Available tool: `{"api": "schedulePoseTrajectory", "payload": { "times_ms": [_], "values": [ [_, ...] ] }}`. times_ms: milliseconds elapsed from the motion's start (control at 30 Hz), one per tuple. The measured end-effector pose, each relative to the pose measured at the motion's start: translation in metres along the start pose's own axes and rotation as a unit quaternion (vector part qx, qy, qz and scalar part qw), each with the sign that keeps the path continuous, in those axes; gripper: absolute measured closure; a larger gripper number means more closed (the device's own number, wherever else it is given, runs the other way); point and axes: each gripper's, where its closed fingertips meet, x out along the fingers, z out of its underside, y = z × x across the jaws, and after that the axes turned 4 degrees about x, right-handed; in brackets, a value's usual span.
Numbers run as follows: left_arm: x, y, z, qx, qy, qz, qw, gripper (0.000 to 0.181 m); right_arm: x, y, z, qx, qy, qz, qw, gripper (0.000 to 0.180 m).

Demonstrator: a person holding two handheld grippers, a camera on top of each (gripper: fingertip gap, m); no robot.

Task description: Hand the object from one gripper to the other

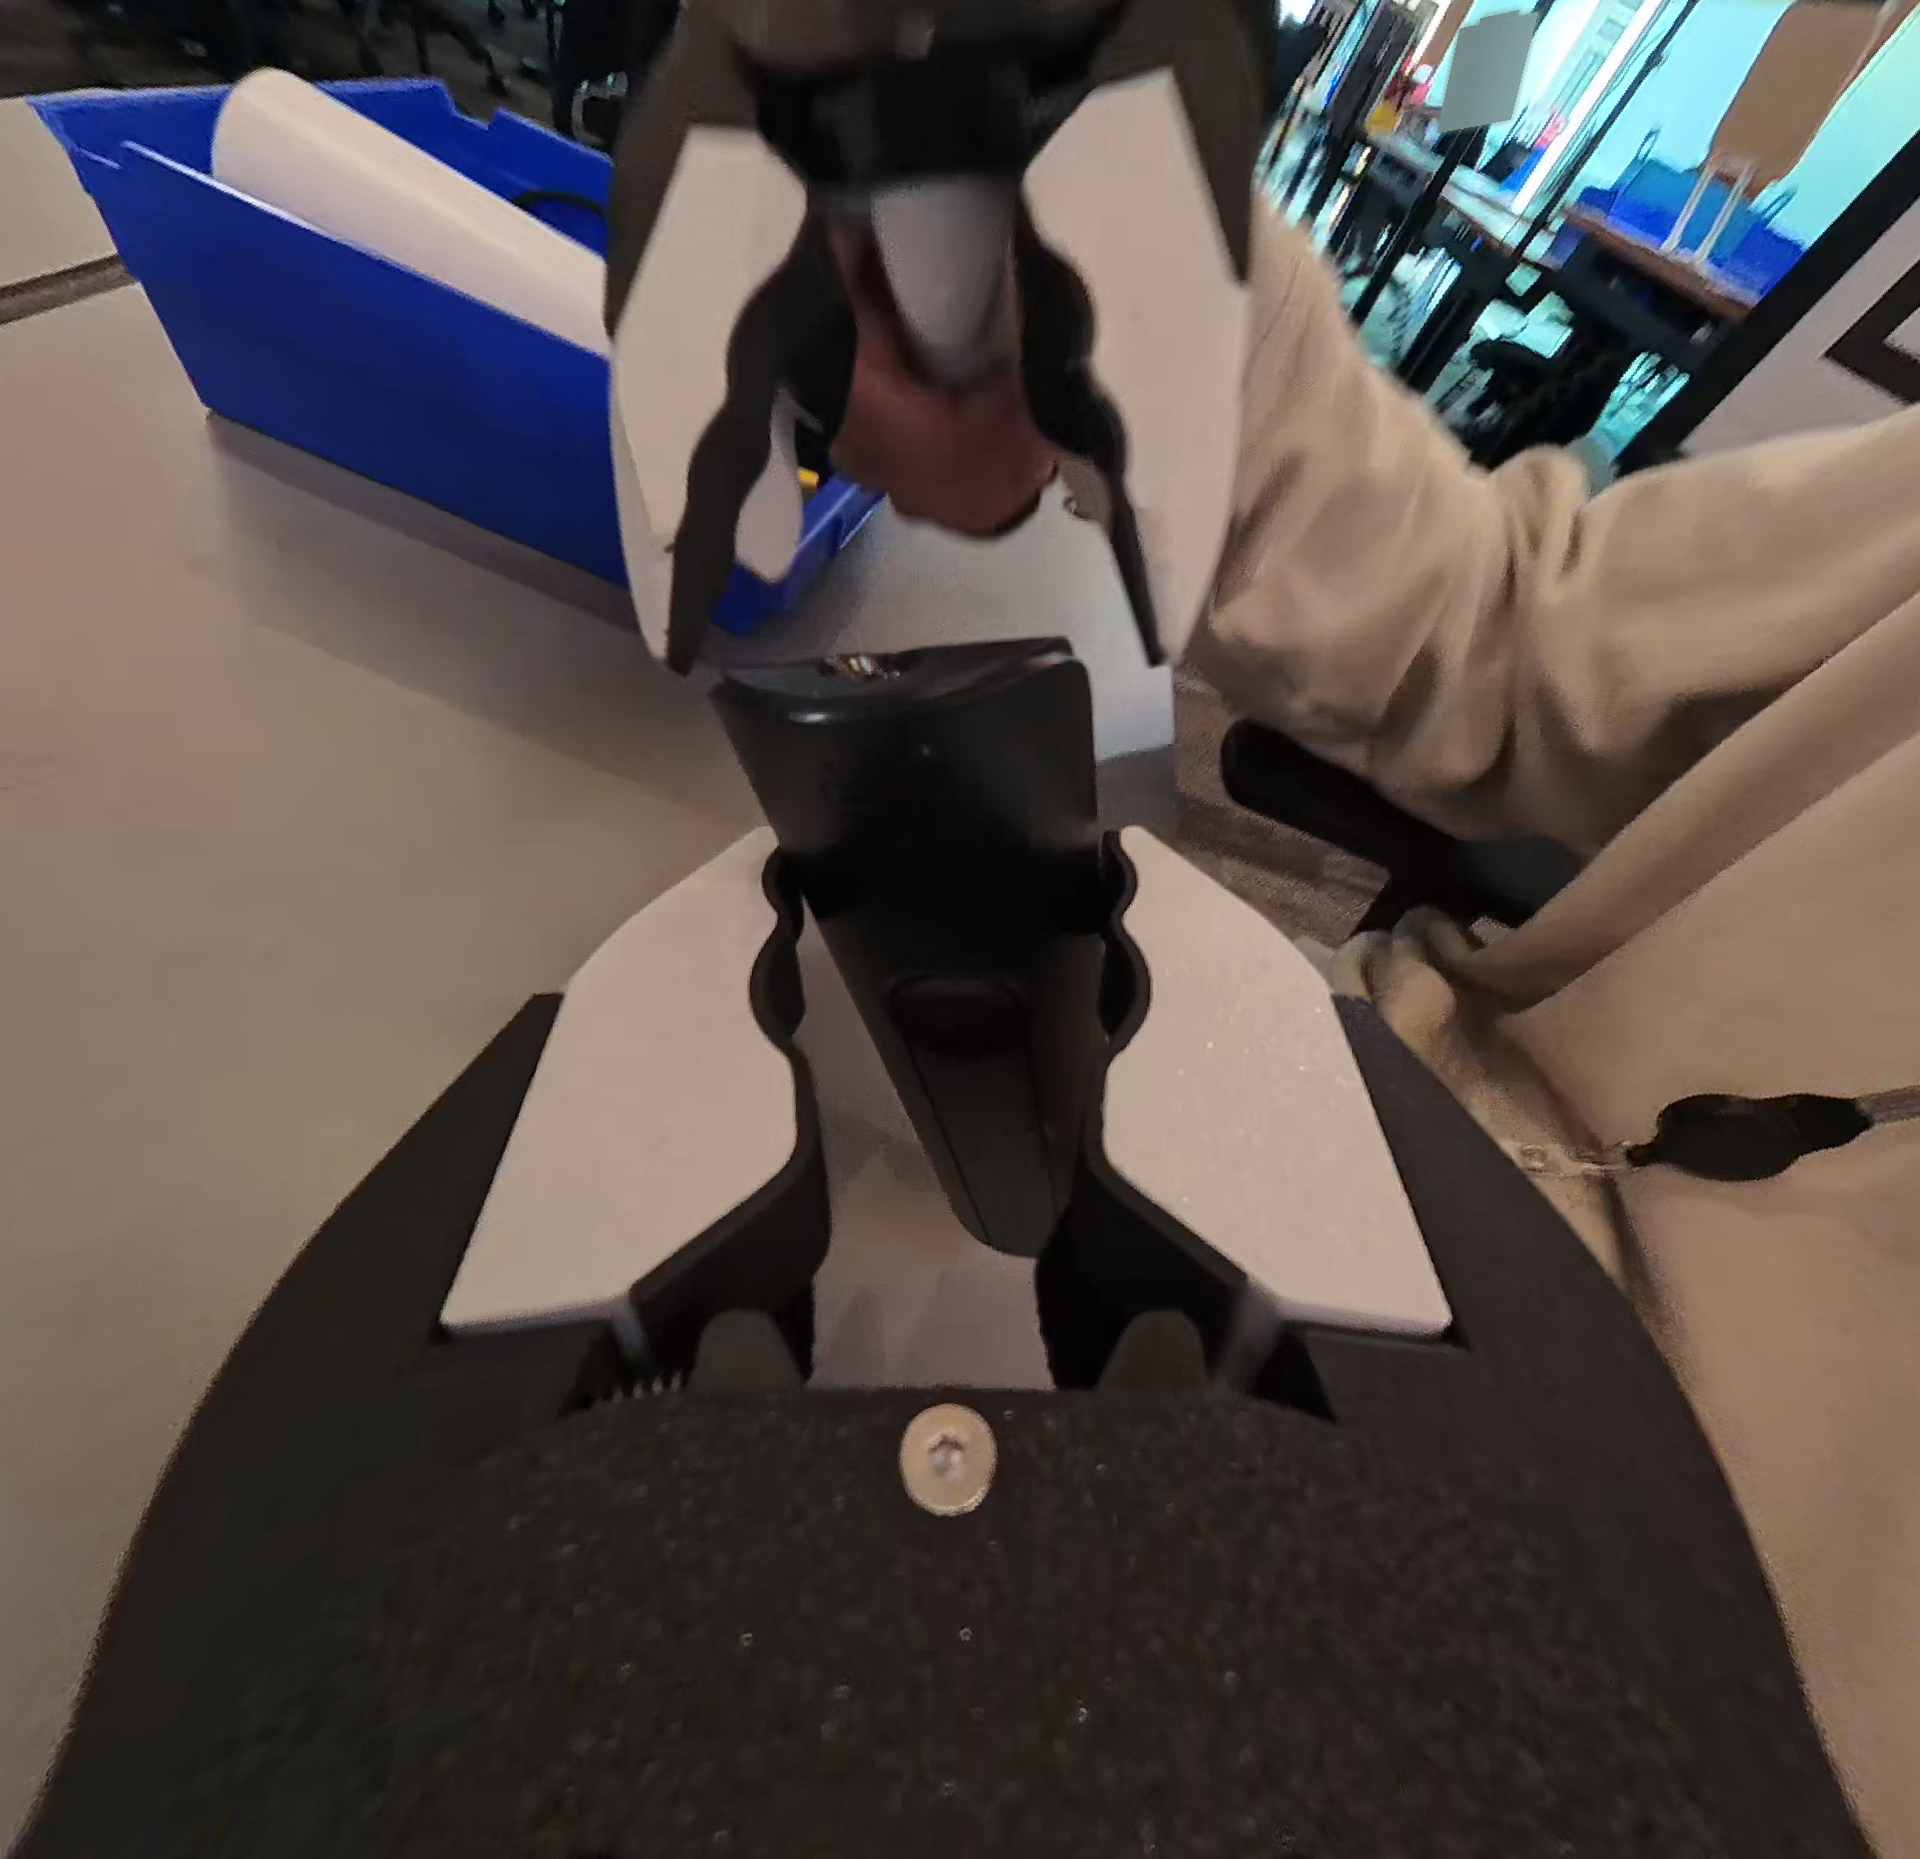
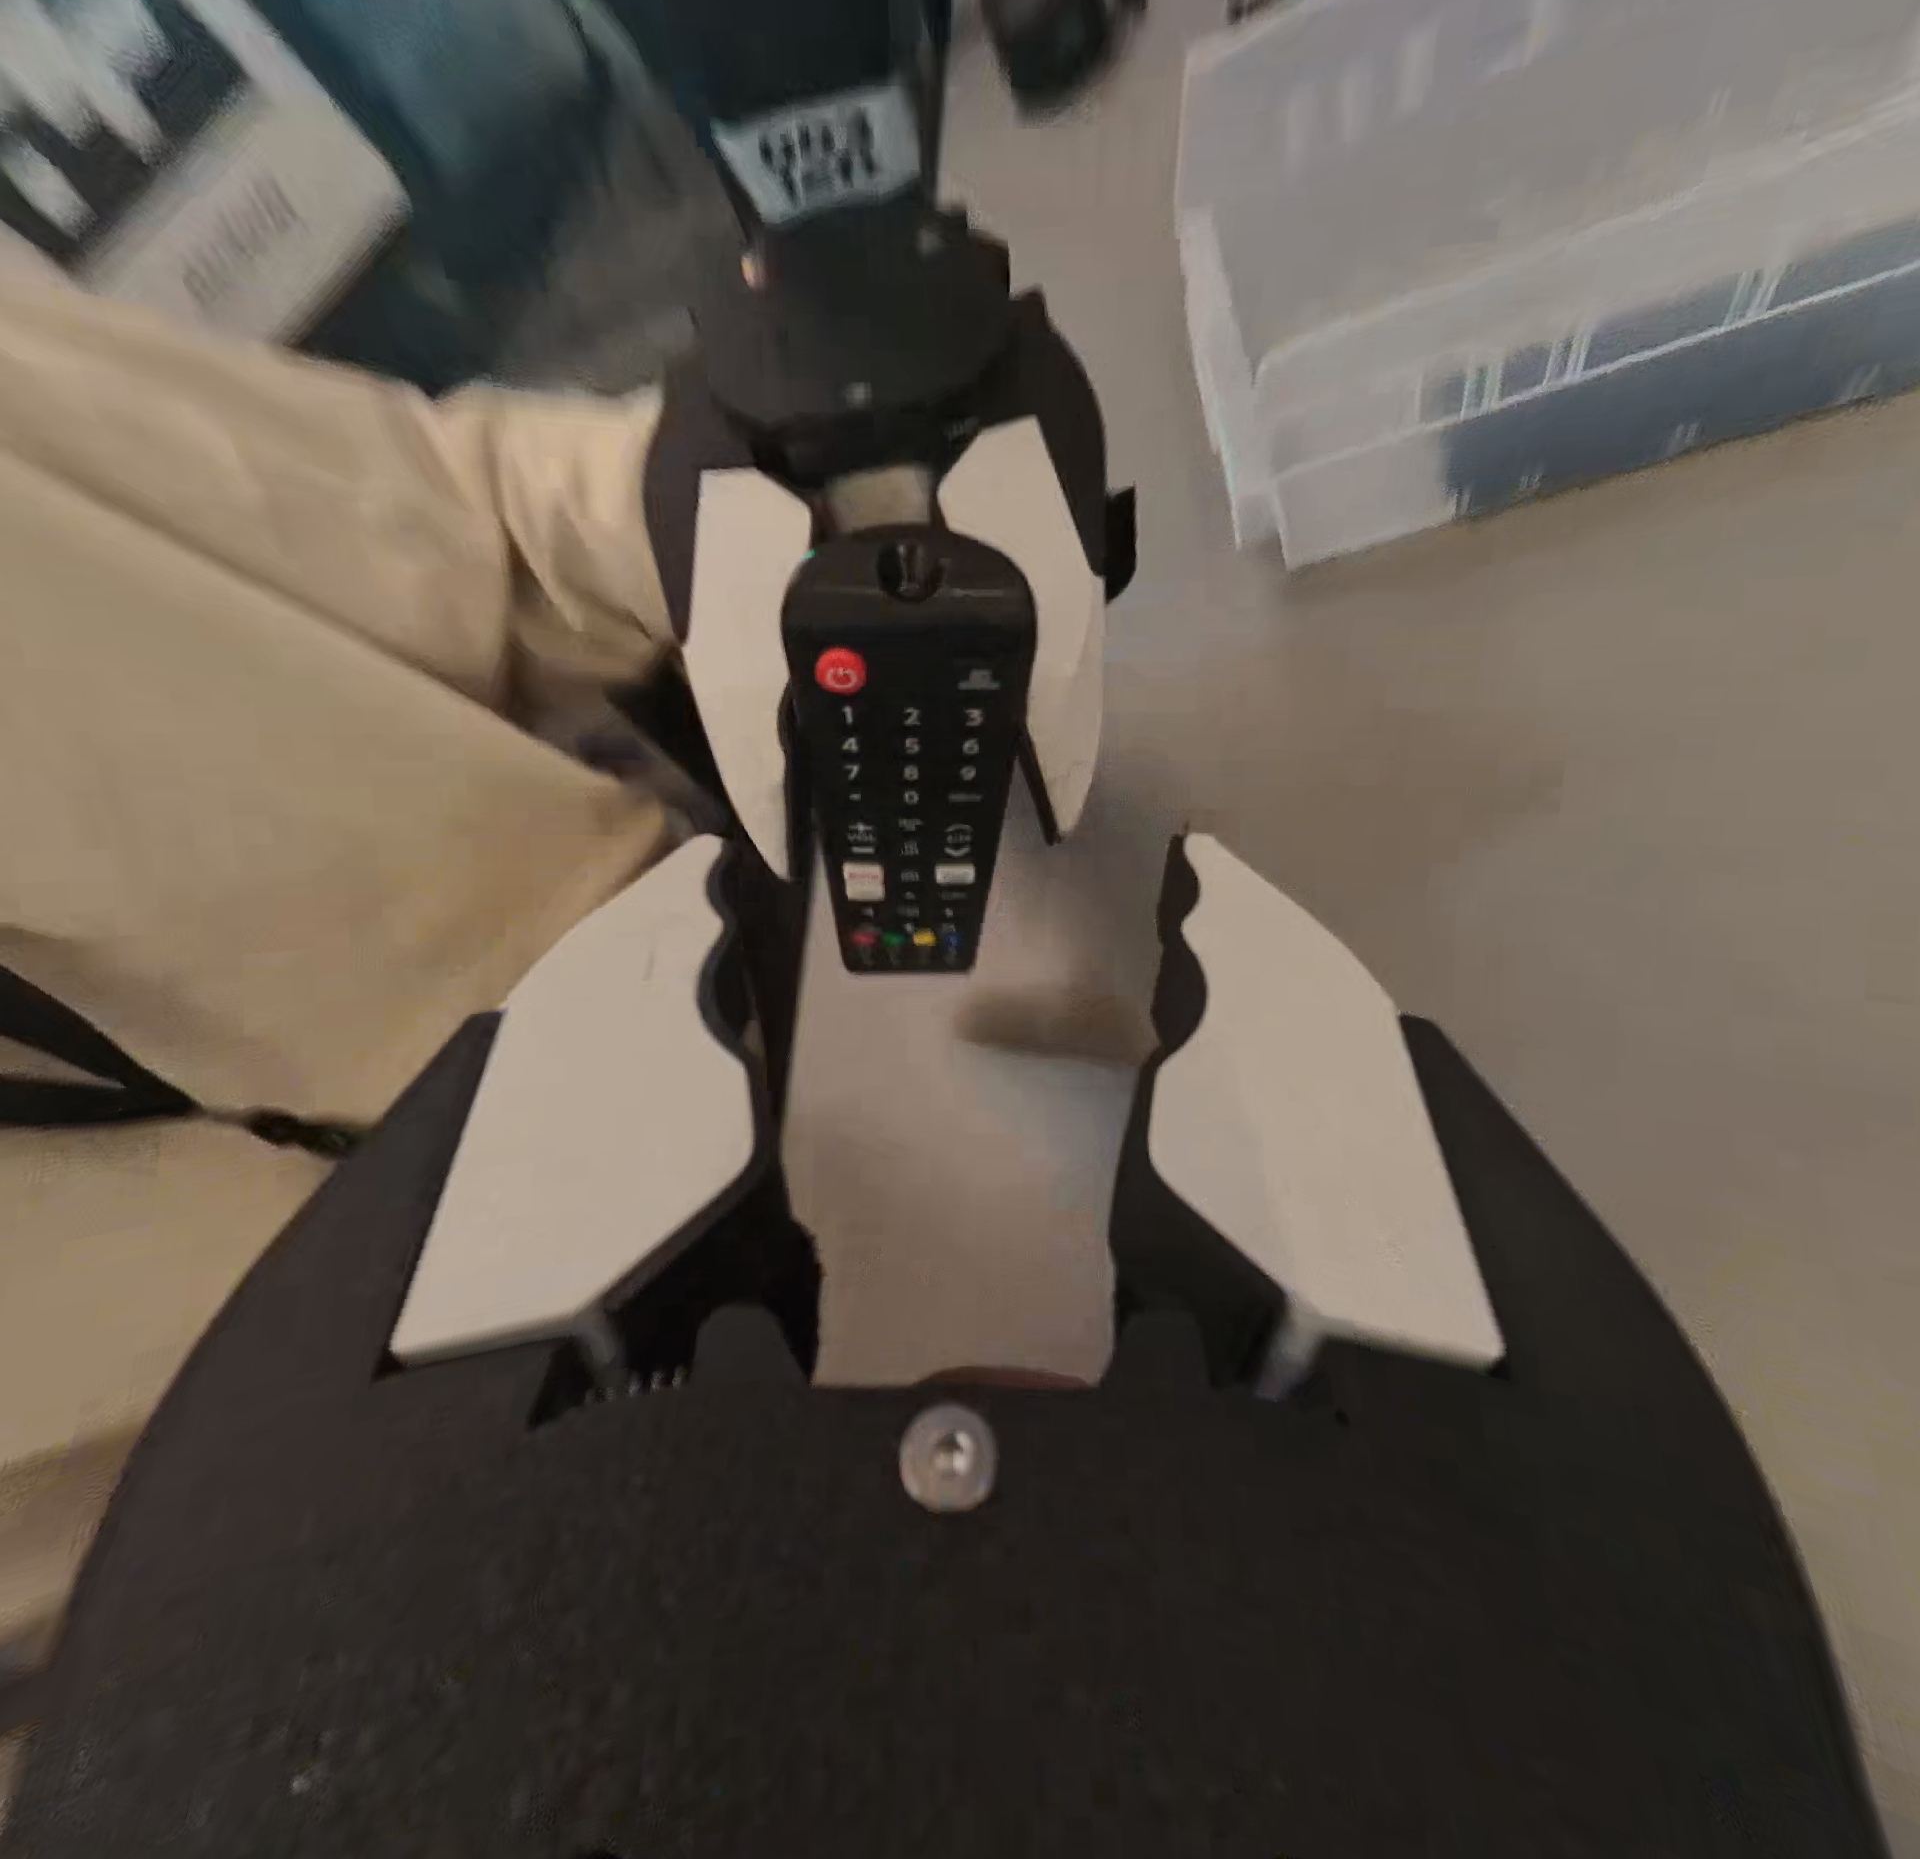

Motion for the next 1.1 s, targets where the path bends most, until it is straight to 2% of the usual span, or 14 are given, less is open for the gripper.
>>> {"api": "schedulePoseTrajectory", "payload": {
  "times_ms": [167, 333, 400, 467, 600, 700, 767, 933, 1100],
  "values": [
    [0.006, -0.002, 0.01, 0.026, -0.037, -0.027, 0.999, 0.126, 0.012, -0.011, -0.019, -0.085, -0.155, 0.033, 0.984, 0.103],
    [0.007, -0.003, 0.01, 0.03, -0.038, -0.037, 0.998, 0.126, 0.028, -0.006, -0.008, -0.091, -0.312, 0.039, 0.945, 0.106],
    [0.006, -0.004, 0.011, 0.03, -0.039, -0.043, 0.998, 0.126, 0.03, -0.005, -0.002, -0.08, -0.348, 0.033, 0.934, 0.127],
    [0.007, -0.004, 0.013, 0.032, -0.045, -0.047, 0.997, 0.126, 0.031, -0.005, 0.001, -0.083, -0.364, 0.038, 0.927, 0.128],
    [0.006, -0.007, 0.008, 0.046, -0.026, -0.068, 0.996, 0.127, 0.032, -0.005, -0.004, -0.11, -0.353, 0.056, 0.927, 0.128],
    [0.004, -0.006, 0.002, 0.025, 0.01, -0.051, 0.998, 0.127, 0.028, -0.007, -0.011, -0.13, -0.33, 0.064, 0.933, 0.128],
    [0.004, -0.01, 0.004, 0.007, 0.014, -0.05, 0.999, 0.108, 0.021, -0.009, -0.021, -0.142, -0.302, 0.073, 0.94, 0.128],
    [0.005, -0.017, 0.009, 0.009, 0.022, -0.061, 0.998, 0.095, -0.008, -0.011, -0.049, -0.152, -0.209, 0.09, 0.962, 0.128],
    [0.005, -0.022, 0.011, 0.005, 0.033, -0.067, 0.997, 0.092, -0.038, -0.016, -0.069, -0.15, -0.11, 0.081, 0.979, 0.128]
  ]
}}
